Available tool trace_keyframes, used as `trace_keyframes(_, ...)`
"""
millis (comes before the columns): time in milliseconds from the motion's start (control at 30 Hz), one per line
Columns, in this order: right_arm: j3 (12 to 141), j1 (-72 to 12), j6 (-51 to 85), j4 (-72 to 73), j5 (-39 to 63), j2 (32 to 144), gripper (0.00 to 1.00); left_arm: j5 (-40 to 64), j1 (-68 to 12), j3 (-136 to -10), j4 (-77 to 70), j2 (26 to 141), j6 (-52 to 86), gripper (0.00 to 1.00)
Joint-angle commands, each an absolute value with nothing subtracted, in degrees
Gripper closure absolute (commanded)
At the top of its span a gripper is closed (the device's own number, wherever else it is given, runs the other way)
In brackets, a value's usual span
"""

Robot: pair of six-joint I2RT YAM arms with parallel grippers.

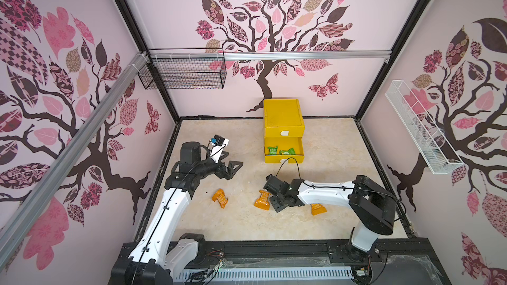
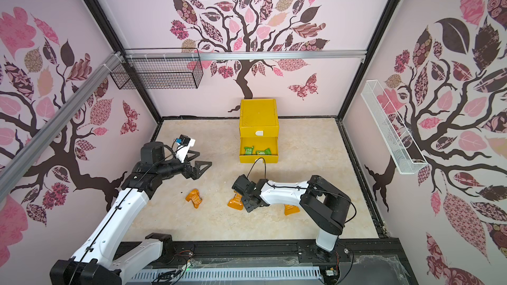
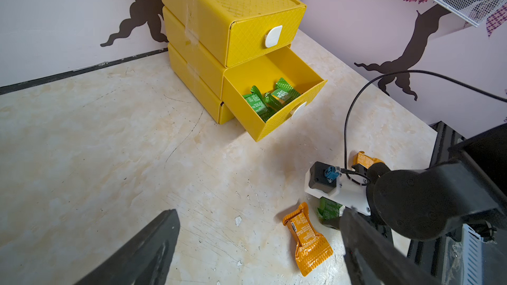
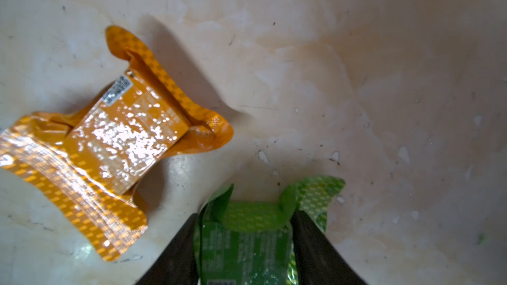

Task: Place the cookies into the drawer by color
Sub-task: Pick up the cookie at the center of the board.

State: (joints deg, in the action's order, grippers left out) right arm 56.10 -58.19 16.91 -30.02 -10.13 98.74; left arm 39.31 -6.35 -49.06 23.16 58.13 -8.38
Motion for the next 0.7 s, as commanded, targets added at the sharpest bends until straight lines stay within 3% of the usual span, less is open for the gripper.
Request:
trace_keyframes(0, 54.31, -57.55, 17.10, -30.12, -10.10, 99.67, 0.52, 40.39, -6.13, -48.76, 22.45, 58.34, -8.20, 0.03)
trace_keyframes(233, 54.04, -56.75, 16.35, -30.24, -9.93, 98.26, 0.63, 40.52, -6.15, -48.76, 22.15, 58.62, -8.07, 0.03)
trace_keyframes(667, 55.95, -55.09, 15.66, -34.60, -11.51, 91.28, 0.62, 40.51, -6.16, -48.66, 22.06, 58.31, -8.05, 0.03)
